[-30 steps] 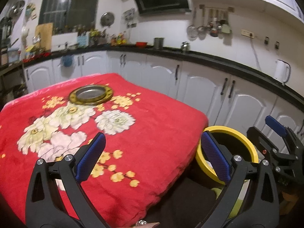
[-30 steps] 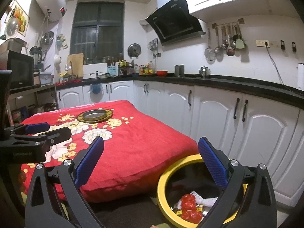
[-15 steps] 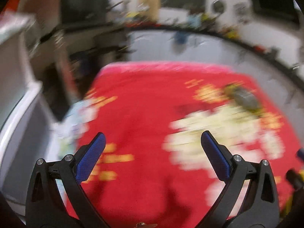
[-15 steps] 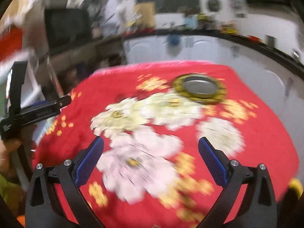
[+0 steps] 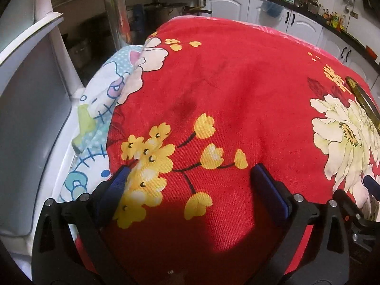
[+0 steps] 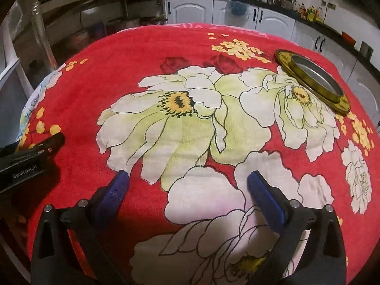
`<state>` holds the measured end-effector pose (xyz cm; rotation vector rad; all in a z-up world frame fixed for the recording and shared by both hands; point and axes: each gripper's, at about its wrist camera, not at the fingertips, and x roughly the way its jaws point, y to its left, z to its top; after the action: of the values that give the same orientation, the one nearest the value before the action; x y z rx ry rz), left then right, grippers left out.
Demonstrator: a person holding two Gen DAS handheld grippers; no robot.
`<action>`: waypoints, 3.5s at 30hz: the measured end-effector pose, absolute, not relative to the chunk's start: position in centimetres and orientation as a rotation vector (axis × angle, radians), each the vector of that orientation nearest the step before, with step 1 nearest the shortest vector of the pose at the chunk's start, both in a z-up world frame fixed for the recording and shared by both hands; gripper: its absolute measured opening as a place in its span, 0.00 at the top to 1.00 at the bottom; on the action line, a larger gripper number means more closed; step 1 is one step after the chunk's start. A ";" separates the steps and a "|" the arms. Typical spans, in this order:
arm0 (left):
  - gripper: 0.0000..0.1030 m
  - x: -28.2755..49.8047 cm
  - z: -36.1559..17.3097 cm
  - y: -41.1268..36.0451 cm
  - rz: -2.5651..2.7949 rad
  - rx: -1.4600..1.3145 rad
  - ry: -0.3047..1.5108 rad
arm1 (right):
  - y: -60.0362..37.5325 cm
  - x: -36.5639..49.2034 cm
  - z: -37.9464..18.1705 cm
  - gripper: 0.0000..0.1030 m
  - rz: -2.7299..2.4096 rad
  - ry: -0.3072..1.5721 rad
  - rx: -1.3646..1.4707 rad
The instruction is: Collect trash
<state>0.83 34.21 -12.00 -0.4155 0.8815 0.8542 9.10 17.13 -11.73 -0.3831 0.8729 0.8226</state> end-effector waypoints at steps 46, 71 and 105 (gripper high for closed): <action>0.09 0.2 -12.1 34.3 0.854 -0.416 0.879 | 17.3 9.0 -11.7 0.05 0.819 0.871 -0.391; 0.09 0.2 -12.1 34.4 0.853 -0.416 0.879 | 17.3 9.0 -11.6 0.05 0.819 0.871 -0.391; 0.09 -1.4 -12.8 34.3 0.851 -0.423 0.873 | 17.2 9.2 -11.7 0.05 0.819 0.871 -0.391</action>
<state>-1.36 34.31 -12.82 -0.4231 0.8732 0.8510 9.16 17.25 -11.71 -0.3907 0.8708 0.8190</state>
